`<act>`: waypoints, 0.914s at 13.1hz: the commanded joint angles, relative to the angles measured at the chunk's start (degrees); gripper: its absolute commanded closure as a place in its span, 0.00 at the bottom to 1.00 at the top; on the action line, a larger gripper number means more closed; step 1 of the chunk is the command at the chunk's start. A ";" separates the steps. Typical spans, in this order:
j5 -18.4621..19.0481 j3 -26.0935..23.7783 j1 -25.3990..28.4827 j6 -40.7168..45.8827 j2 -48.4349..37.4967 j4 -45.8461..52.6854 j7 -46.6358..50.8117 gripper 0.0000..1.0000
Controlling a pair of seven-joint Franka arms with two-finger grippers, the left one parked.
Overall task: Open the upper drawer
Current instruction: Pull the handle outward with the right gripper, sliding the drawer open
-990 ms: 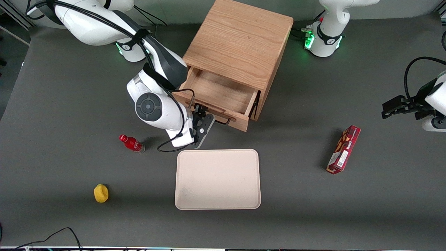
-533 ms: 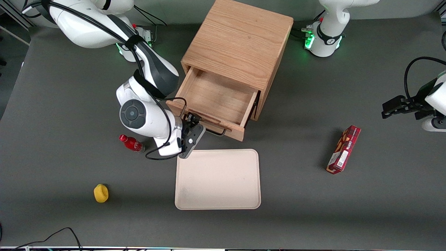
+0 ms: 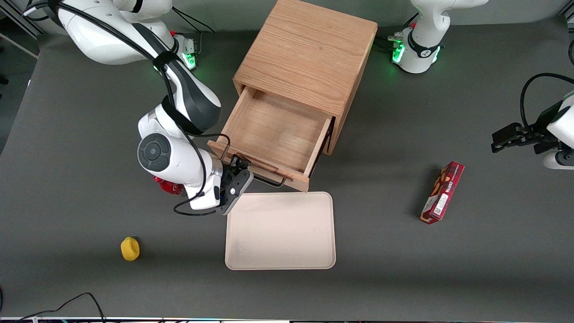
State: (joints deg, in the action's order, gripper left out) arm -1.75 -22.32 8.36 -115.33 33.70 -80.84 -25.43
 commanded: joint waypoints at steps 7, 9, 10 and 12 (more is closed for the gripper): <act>-1.85 3.60 0.34 -1.56 0.22 1.73 -5.25 0.00; -2.99 4.30 0.34 -1.56 0.22 1.82 -6.03 0.00; -3.34 4.48 0.34 -1.56 0.22 1.91 -6.21 0.00; -4.65 4.57 0.34 -1.47 0.14 2.17 -6.30 0.00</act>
State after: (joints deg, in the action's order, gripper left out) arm -4.30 -18.63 8.35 -117.02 33.73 -79.82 -29.52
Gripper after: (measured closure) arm 0.000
